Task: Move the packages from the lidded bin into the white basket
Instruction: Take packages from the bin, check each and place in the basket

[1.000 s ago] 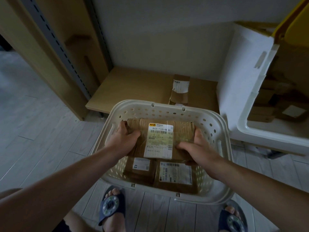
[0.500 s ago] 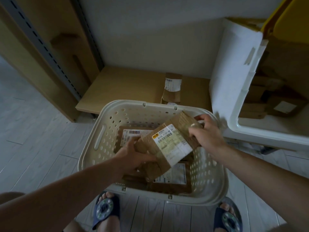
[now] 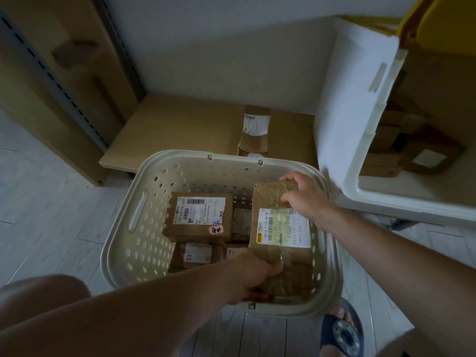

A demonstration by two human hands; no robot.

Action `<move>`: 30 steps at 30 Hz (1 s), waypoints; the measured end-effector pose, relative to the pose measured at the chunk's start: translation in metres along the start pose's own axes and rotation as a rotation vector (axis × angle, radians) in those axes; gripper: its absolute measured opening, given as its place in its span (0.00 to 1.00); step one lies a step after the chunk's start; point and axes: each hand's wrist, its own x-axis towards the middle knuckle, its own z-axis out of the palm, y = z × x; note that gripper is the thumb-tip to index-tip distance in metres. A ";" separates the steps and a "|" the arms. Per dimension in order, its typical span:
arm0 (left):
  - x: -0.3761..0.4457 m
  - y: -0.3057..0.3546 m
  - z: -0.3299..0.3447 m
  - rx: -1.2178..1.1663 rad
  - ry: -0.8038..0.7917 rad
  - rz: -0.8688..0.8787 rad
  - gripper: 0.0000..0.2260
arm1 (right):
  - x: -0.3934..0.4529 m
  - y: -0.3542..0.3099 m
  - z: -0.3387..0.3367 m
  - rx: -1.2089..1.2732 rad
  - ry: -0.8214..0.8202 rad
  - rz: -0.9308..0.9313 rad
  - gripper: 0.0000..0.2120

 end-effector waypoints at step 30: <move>0.063 -0.009 0.002 0.484 0.154 0.019 0.11 | 0.020 0.014 0.035 -1.201 0.060 -0.169 0.13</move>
